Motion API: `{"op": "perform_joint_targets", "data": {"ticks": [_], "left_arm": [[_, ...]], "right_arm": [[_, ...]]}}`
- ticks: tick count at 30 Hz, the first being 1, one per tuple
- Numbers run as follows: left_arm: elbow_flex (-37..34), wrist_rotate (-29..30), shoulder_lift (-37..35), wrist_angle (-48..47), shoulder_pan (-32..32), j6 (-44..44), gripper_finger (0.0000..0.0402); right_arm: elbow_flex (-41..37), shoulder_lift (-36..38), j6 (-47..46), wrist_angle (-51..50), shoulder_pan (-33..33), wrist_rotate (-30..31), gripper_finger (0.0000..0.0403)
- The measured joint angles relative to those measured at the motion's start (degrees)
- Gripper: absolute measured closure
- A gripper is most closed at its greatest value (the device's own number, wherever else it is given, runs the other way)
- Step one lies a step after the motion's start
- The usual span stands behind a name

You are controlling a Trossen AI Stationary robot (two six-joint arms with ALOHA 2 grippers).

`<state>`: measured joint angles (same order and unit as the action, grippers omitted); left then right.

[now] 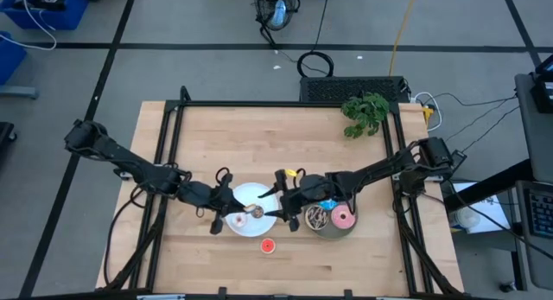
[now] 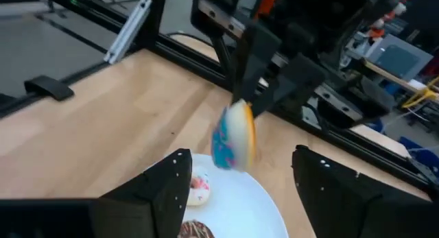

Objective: Pick & Place donuts
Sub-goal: Put the small blue donut on the white plate

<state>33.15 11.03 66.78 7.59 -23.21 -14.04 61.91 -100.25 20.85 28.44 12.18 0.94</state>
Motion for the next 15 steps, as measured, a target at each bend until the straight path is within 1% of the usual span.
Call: {"op": "perform_joint_targets", "data": {"ticks": [4, 8, 15], "left_arm": [[0.00, 0.02, 0.00, -0.01, 0.19, 0.09, 0.0397], [0.00, 0.00, 0.00, -0.44, 0.73, 0.43, 0.0398], [0.02, -0.06, 0.25, -0.40, 1.51, 0.41, 0.0397]], "right_arm": [[0.02, -0.86, 0.04, -0.37, -1.01, -1.43, 0.0165], [0.50, -2.24, 0.23, 3.52, -1.02, -3.99, 0.0165], [2.25, -4.83, -0.30, 3.61, -2.76, -4.81, 0.0165]]}}
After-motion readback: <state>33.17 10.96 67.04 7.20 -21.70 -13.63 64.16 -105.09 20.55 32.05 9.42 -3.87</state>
